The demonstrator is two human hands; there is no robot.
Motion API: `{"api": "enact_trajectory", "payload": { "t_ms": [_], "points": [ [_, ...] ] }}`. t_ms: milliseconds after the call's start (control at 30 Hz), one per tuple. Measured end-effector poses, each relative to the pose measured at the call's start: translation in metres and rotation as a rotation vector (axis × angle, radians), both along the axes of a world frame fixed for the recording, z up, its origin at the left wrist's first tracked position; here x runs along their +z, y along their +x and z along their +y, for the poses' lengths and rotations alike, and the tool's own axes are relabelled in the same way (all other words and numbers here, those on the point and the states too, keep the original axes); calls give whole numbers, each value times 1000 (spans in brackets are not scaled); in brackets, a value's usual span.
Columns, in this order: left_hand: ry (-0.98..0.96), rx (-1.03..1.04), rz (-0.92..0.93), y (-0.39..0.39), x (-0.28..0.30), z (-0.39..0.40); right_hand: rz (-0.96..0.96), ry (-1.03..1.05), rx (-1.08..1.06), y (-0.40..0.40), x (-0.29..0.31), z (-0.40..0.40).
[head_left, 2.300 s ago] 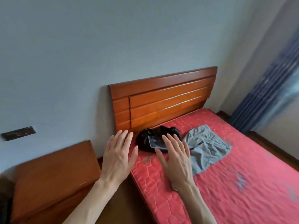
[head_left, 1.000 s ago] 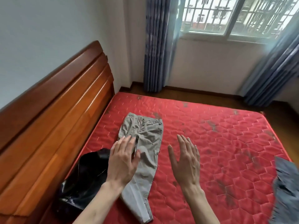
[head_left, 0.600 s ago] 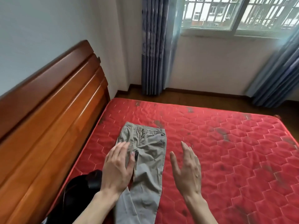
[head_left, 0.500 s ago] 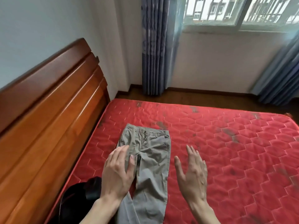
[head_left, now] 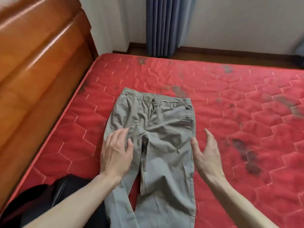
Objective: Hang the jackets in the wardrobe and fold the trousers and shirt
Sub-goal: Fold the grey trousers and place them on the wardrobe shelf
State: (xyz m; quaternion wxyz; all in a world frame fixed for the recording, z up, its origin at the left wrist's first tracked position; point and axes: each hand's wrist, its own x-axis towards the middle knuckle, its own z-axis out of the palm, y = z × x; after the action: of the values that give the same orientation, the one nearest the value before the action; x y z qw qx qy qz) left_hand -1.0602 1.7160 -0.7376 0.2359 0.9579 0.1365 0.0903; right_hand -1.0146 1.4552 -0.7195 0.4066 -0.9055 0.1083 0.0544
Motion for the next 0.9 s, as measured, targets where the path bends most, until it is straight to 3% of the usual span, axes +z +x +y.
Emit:
{"api": "enact_trajectory", "payload": {
  "t_ms": [233, 400, 600, 900],
  "points": [
    [57, 142, 294, 60, -74, 38, 344, -15, -116, 54, -106, 4],
    [-297, 593, 457, 71, -97, 50, 339, -7, -259, 56, -140, 6],
    [-445, 478, 430, 40, -95, 22, 191, -26, -204, 18, -139, -9],
    [-510, 256, 756, -83, -85, -73, 309, -116, -182, -107, -102, -87]
  ]
}}
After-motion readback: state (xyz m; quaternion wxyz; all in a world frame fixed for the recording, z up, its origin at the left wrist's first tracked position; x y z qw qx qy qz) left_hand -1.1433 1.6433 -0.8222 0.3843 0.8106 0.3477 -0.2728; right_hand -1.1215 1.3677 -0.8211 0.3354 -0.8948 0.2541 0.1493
